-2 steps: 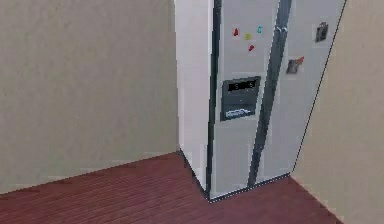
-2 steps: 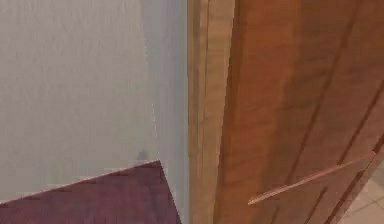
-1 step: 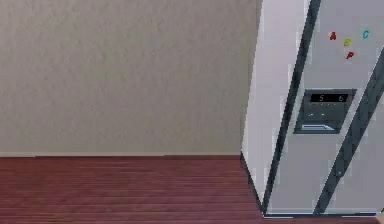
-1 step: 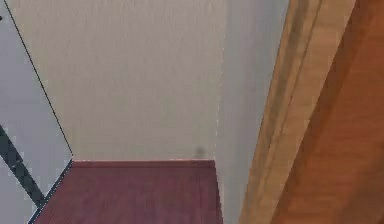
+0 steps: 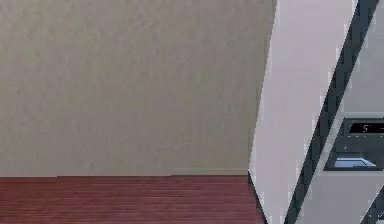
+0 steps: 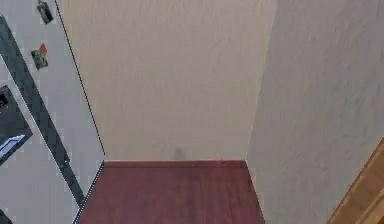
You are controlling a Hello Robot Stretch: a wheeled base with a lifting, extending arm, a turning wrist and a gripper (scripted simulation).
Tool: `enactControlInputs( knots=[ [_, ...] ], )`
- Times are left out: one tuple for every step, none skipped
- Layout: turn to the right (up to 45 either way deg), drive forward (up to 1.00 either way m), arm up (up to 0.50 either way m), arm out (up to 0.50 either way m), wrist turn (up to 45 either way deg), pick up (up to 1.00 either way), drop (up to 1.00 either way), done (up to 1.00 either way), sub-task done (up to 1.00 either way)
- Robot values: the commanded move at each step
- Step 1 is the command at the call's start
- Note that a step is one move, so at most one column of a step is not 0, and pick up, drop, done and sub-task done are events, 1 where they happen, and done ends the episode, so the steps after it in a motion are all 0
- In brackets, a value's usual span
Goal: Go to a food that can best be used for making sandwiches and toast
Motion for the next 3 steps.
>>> enactControlInputs(
  knots=[
    [-45.0,0.00,0.00,0.00,0.0,0.00,0.00,0.00,0.00],
    [-45.0,0.00,0.00,0.00,0.0,0.00,0.00,0.00,0.00],
    [0.0,1.00,0.00,0.00,0.0,0.00,0.00,0.00,0.00]
  ],
)
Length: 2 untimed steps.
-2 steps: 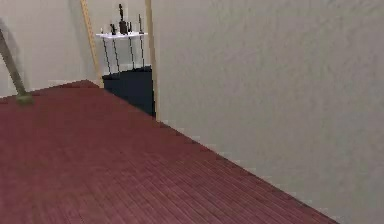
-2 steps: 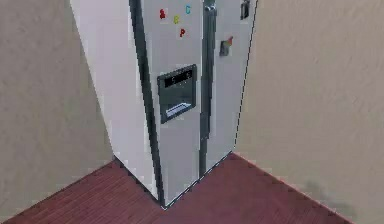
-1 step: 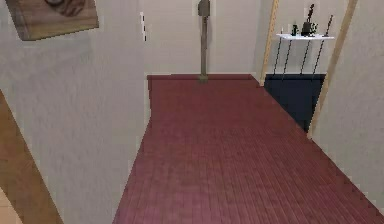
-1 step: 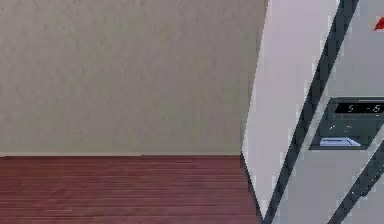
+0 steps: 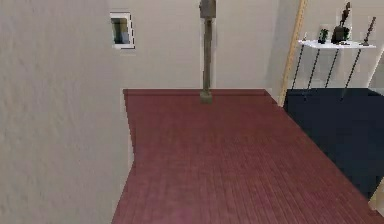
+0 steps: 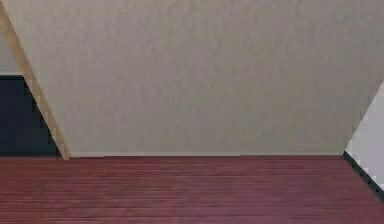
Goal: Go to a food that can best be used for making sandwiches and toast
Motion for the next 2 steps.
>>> enactControlInputs(
  knots=[
    [0.0,1.00,0.00,0.00,0.0,0.00,0.00,0.00,0.00],
    [0.0,1.00,0.00,0.00,0.0,0.00,0.00,0.00,0.00]
  ],
)
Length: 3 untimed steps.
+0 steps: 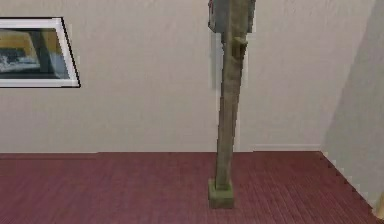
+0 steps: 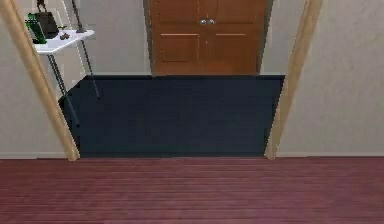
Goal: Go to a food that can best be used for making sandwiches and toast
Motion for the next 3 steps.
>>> enactControlInputs(
  knots=[
    [-45.0,0.00,0.00,0.00,0.0,0.00,0.00,0.00,0.00],
    [0.0,1.00,0.00,0.00,0.0,0.00,0.00,0.00,0.00],
    [0.0,0.60,0.00,0.00,0.0,0.00,0.00,0.00,0.00]
  ],
)
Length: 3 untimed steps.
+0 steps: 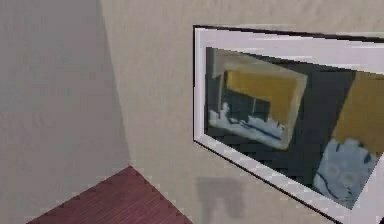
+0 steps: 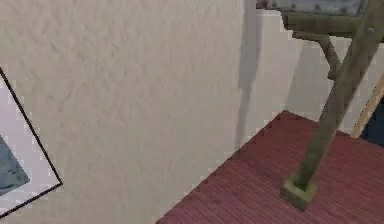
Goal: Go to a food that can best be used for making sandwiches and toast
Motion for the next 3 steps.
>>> enactControlInputs(
  knots=[
    [-45.0,0.00,0.00,0.00,0.0,0.00,0.00,0.00,0.00],
    [-27.0,0.00,0.00,0.00,0.0,0.00,0.00,0.00,0.00],
    [0.0,0.00,0.00,0.00,0.0,0.00,0.00,1.00,0.00]
  ],
)
